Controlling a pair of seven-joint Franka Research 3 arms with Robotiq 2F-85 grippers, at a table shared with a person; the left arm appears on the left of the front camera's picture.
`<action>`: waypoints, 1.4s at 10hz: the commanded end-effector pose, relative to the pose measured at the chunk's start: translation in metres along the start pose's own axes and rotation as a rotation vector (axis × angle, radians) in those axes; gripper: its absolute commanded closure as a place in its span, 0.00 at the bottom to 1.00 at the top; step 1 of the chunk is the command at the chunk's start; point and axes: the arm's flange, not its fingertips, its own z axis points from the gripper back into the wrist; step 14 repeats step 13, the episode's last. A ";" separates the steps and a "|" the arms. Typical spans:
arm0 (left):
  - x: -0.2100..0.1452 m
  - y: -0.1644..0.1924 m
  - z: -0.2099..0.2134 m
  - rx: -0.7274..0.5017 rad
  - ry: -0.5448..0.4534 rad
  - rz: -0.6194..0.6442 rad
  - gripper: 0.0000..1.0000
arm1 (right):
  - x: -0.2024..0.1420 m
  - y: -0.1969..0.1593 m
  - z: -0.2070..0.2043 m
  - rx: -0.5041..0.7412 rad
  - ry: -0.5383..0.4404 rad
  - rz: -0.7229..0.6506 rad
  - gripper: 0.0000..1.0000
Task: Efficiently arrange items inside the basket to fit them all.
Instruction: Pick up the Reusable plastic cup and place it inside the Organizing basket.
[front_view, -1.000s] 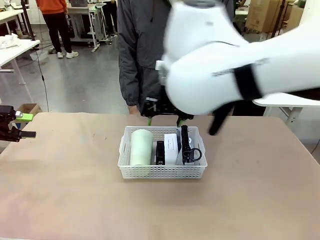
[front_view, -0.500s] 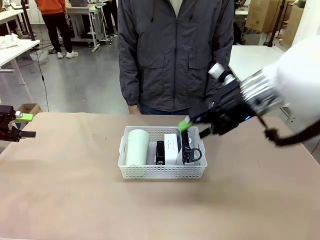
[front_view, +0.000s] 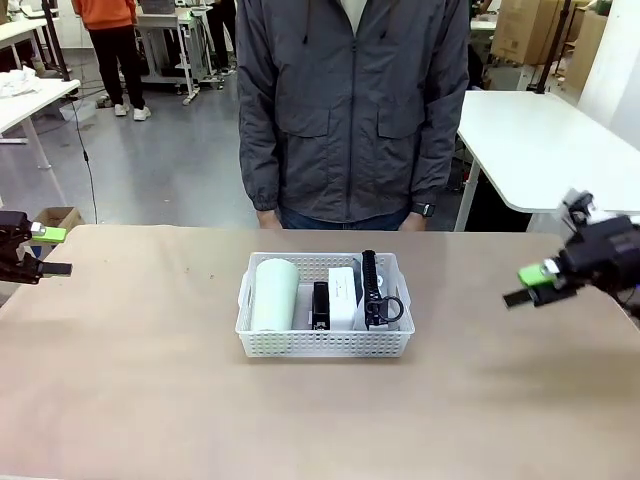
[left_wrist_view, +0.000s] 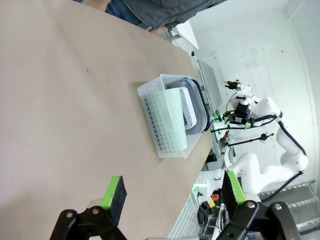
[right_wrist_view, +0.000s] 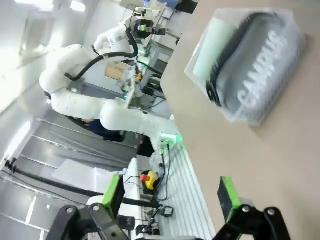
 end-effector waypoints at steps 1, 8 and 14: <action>-0.001 -0.003 0.001 0.001 0.006 0.008 0.00 | 0.002 -0.027 -0.021 -0.052 0.002 -0.086 0.00; -0.001 -0.003 0.001 0.001 0.006 0.008 0.00 | 0.000 0.000 0.000 0.000 0.000 0.000 0.00; -0.001 -0.003 0.001 0.001 0.006 0.008 0.00 | 0.000 0.000 0.000 0.000 0.000 0.000 0.00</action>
